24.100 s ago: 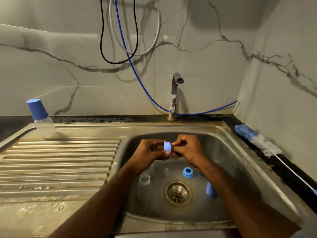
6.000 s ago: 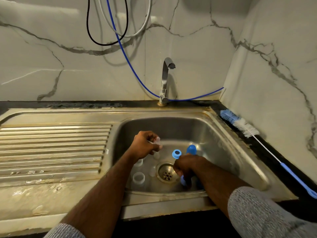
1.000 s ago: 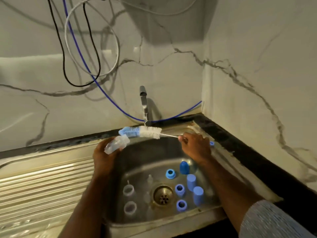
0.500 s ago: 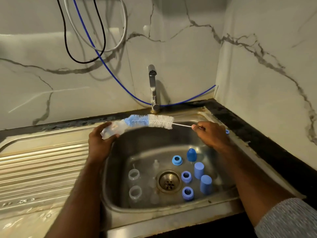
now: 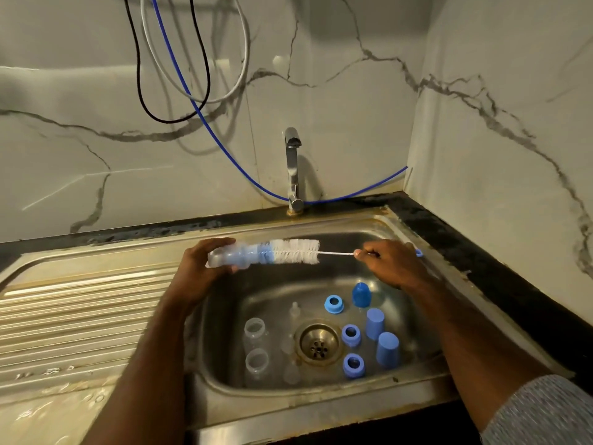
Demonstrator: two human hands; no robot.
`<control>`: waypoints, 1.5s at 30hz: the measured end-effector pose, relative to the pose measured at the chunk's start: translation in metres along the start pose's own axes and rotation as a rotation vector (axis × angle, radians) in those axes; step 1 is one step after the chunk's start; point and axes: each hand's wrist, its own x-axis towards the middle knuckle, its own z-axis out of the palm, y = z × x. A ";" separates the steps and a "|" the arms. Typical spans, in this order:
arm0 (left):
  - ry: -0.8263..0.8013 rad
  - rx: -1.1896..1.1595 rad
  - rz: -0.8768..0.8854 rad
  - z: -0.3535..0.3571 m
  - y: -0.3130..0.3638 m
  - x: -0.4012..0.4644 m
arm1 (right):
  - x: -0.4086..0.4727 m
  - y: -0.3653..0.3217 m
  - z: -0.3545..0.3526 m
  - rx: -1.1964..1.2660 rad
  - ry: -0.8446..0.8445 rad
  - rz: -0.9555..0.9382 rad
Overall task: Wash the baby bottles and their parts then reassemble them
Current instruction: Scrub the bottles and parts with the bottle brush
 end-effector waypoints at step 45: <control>0.228 -0.553 -0.556 0.010 0.015 0.001 | -0.003 -0.017 0.003 0.576 -0.023 -0.055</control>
